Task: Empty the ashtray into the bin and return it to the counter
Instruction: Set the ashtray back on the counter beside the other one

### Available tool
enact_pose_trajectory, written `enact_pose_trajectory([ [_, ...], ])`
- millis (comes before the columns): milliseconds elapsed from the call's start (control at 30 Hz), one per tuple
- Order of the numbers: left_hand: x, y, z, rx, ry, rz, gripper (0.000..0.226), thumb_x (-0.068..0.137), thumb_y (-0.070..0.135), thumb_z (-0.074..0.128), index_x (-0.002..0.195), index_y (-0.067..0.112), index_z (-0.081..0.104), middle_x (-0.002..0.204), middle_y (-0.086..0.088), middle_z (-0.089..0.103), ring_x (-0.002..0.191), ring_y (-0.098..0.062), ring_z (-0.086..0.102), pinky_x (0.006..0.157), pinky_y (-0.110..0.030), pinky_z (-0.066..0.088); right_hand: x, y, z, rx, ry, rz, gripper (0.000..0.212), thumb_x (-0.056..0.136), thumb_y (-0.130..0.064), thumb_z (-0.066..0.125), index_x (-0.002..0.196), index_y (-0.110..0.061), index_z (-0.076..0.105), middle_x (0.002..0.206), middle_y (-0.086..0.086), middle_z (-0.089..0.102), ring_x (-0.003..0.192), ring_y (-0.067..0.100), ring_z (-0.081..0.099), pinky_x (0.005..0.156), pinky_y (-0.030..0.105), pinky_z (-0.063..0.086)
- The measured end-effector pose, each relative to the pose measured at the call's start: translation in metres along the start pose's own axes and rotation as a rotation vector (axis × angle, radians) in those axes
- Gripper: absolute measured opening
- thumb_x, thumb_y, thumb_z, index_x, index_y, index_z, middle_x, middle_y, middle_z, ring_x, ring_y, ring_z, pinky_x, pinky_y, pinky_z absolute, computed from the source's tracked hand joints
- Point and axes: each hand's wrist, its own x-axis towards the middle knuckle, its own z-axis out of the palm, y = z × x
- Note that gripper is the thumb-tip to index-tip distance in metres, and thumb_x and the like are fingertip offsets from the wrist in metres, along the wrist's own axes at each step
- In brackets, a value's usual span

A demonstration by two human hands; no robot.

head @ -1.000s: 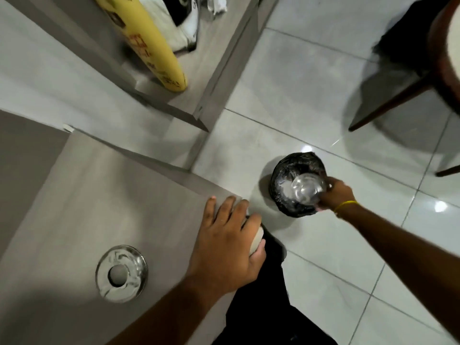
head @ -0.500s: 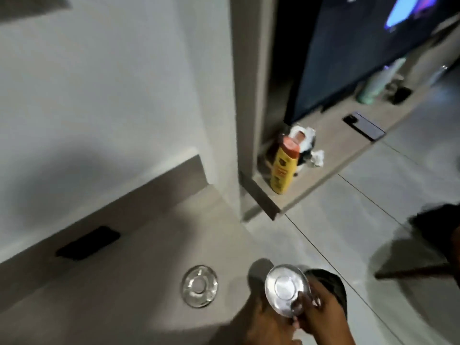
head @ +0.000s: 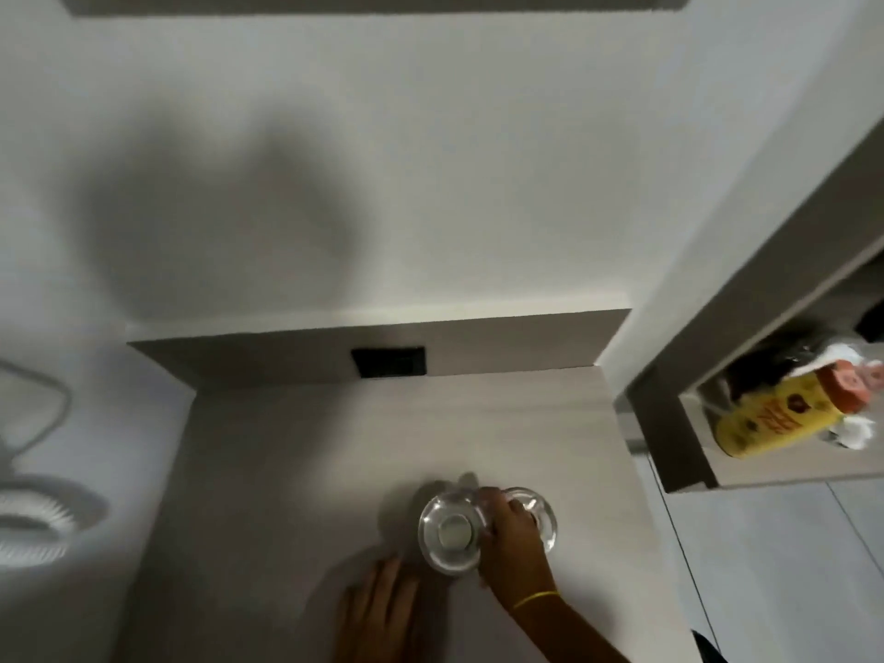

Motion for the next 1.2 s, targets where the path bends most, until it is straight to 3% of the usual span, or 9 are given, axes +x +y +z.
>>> enact_pose_trajectory([
  [100, -0.008, -0.019, -0.02, 0.083, 0.158, -0.026, 0.045, 0.1, 0.049, 0.047, 0.133, 0.025, 0.067, 0.148, -0.013, 0.07, 0.134, -0.03, 0.061, 0.093, -0.048, 0.047, 0.009, -0.016, 0.017, -0.053, -0.03, -0.022, 0.053, 0.075, -0.009, 0.049, 0.122, -0.03, 0.062, 0.099, -0.014, 0.049, 0.089, 0.031, 0.067, 0.078, 0.054, 0.06],
  [200, 0.0, -0.034, -0.026, 0.214, 0.171, -0.065, 0.061, 0.094, 0.046, 0.053, 0.147, 0.017, 0.06, 0.161, -0.016, 0.058, 0.146, -0.036, 0.056, 0.097, -0.062, 0.052, 0.014, -0.021, 0.032, -0.14, 0.01, -0.011, 0.049, 0.079, 0.004, 0.056, 0.121, -0.019, 0.064, 0.103, 0.004, 0.056, 0.099, 0.038, 0.063, 0.089, 0.044, 0.052],
  [333, 0.008, -0.038, -0.034, 0.439, 0.24, 0.053, 0.065, 0.1, 0.046, 0.049, 0.157, 0.015, 0.051, 0.172, -0.013, 0.043, 0.159, -0.034, 0.041, 0.108, -0.07, 0.042, 0.016, -0.023, 0.04, -0.173, 0.019, 0.048, 0.05, 0.08, 0.01, 0.057, 0.124, -0.013, 0.065, 0.113, 0.017, 0.061, 0.107, 0.04, 0.06, 0.092, 0.04, 0.047],
  [533, 0.012, -0.047, -0.029, 0.65, 0.363, 0.184, 0.068, 0.105, 0.049, 0.046, 0.166, 0.018, 0.044, 0.178, -0.009, 0.034, 0.165, -0.033, 0.03, 0.123, -0.072, 0.027, 0.01, -0.023, 0.033, -0.179, 0.044, -0.005, 0.039, 0.089, -0.006, 0.063, 0.127, -0.01, 0.06, 0.116, 0.019, 0.06, 0.103, 0.044, 0.063, 0.084, 0.047, 0.052],
  [633, 0.012, -0.049, -0.027, 0.654, 0.375, 0.189, 0.07, 0.102, 0.048, 0.05, 0.167, 0.02, 0.042, 0.179, -0.007, 0.031, 0.166, -0.032, 0.028, 0.126, -0.07, 0.023, 0.009, -0.011, 0.012, -0.24, 0.118, -0.032, 0.052, 0.085, -0.025, 0.061, 0.135, -0.013, 0.057, 0.114, 0.014, 0.055, 0.095, 0.041, 0.063, 0.082, 0.045, 0.054],
  [767, 0.013, -0.052, -0.027, 0.658, 0.398, 0.201, 0.07, 0.101, 0.047, 0.052, 0.166, 0.021, 0.043, 0.179, -0.006, 0.031, 0.166, -0.032, 0.027, 0.126, -0.07, 0.024, 0.002, 0.003, -0.011, -0.6, 0.012, -0.004, 0.078, 0.071, -0.037, 0.069, 0.146, -0.032, 0.046, 0.144, 0.002, 0.043, 0.129, 0.033, 0.045, 0.085, 0.051, 0.056],
  [833, 0.013, -0.052, -0.027, 0.66, 0.405, 0.204, 0.07, 0.101, 0.047, 0.051, 0.166, 0.021, 0.043, 0.179, -0.007, 0.031, 0.166, -0.032, 0.027, 0.126, -0.07, 0.024, -0.002, 0.007, -0.015, -0.646, -0.055, -0.016, 0.082, 0.072, -0.038, 0.071, 0.147, -0.041, 0.04, 0.153, -0.003, 0.033, 0.134, 0.031, 0.038, 0.085, 0.05, 0.057],
  [1100, 0.014, -0.055, -0.025, 0.662, 0.446, 0.222, 0.07, 0.101, 0.047, 0.049, 0.165, 0.021, 0.044, 0.179, -0.007, 0.031, 0.166, -0.032, 0.027, 0.125, -0.071, 0.025, 0.0, 0.001, -0.017, -0.709, -0.084, -0.001, 0.101, 0.061, -0.059, 0.069, 0.152, -0.042, 0.028, 0.139, 0.005, 0.04, 0.12, 0.037, 0.047, 0.083, 0.053, 0.058],
  [1200, 0.015, -0.055, -0.025, 0.653, 0.461, 0.232, 0.07, 0.101, 0.047, 0.049, 0.166, 0.021, 0.044, 0.179, -0.007, 0.031, 0.167, -0.031, 0.027, 0.125, -0.07, 0.025, 0.0, -0.005, -0.019, -0.591, -0.061, 0.024, 0.104, 0.059, -0.062, 0.068, 0.153, -0.039, 0.029, 0.136, 0.004, 0.041, 0.12, 0.037, 0.047, 0.087, 0.056, 0.058],
])
